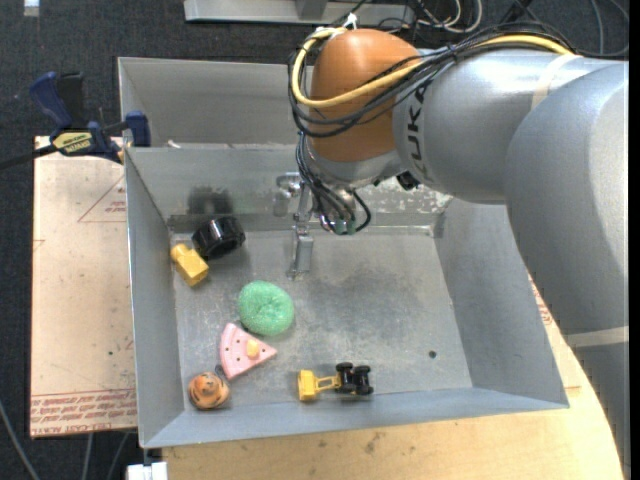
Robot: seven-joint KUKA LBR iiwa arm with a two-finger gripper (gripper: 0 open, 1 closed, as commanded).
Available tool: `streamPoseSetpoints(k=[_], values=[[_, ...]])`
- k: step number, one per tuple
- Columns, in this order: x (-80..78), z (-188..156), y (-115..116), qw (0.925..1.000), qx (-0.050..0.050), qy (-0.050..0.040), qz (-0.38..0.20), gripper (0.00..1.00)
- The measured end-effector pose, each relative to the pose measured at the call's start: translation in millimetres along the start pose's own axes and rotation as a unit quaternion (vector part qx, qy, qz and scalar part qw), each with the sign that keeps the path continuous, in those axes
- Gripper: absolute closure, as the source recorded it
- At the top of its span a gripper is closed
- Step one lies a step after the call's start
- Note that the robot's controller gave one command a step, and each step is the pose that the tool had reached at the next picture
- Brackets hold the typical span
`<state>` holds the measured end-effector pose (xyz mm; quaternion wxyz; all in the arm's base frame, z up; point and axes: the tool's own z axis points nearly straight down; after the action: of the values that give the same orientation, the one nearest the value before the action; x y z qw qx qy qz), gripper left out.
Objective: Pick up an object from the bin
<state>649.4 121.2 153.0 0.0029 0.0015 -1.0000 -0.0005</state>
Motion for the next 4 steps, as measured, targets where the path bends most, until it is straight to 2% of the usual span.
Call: streamPoseSetpoints(k=[1, 2, 3, 4], values=[[-1.6, -5.1, -0.3, 1.0000, 0.000, -0.0035, 0.001, 0.00], [18.6, 29.0, 16.0, 0.9997, 0.000, -0.0077, -0.023, 0.00], [57.1, 73.9, 31.8, 1.0000, 0.000, -0.0037, 0.002, 0.00], [41.3, 74.9, 30.2, 0.9835, -0.001, -0.0061, -0.181, 1.00]])
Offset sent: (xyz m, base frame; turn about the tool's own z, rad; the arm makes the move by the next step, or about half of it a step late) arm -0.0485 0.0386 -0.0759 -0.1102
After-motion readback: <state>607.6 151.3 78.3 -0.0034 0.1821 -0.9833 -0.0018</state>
